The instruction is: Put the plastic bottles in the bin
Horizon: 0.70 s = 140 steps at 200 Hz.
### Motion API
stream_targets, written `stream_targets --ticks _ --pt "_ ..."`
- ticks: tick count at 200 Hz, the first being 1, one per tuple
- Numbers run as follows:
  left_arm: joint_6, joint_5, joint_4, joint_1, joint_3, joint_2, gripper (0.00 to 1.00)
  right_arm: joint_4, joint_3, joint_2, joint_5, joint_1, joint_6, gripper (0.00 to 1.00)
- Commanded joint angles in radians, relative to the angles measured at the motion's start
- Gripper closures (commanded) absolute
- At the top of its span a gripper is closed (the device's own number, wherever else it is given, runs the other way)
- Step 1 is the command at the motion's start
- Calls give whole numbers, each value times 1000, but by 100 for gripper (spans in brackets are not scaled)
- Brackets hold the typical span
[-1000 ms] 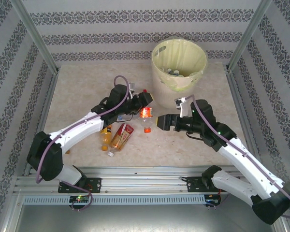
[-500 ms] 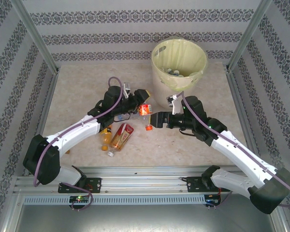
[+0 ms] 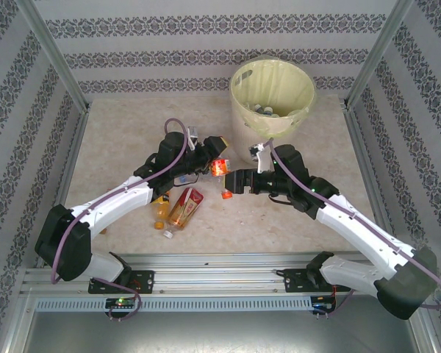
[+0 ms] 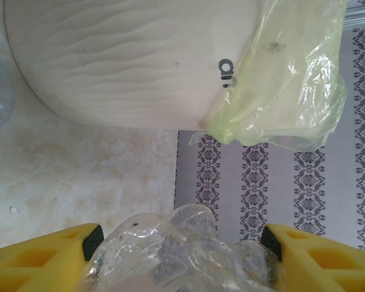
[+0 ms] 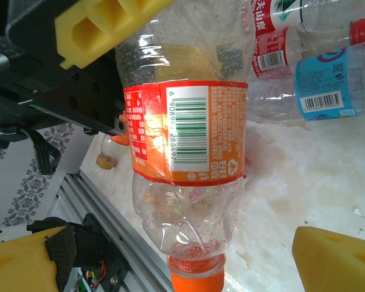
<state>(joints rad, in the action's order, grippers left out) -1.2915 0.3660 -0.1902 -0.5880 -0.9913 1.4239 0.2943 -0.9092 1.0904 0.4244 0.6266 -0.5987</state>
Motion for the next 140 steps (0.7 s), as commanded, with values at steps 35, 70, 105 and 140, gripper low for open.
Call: stream_targets --ticks 35,70,105,140 --pt "-43 6 -59 -9 37 -30 59 -11 -77 63 -45 40 31 7" --pt "-30 11 -40 -9 13 -25 59 -32 -82 102 -52 46 33 7" --pt "-47 13 -55 -9 26 -15 59 -47 -91 138 -62 55 33 10" --pt "-45 20 -68 -9 24 -3 59 -63 -80 147 -62 56 29 12"
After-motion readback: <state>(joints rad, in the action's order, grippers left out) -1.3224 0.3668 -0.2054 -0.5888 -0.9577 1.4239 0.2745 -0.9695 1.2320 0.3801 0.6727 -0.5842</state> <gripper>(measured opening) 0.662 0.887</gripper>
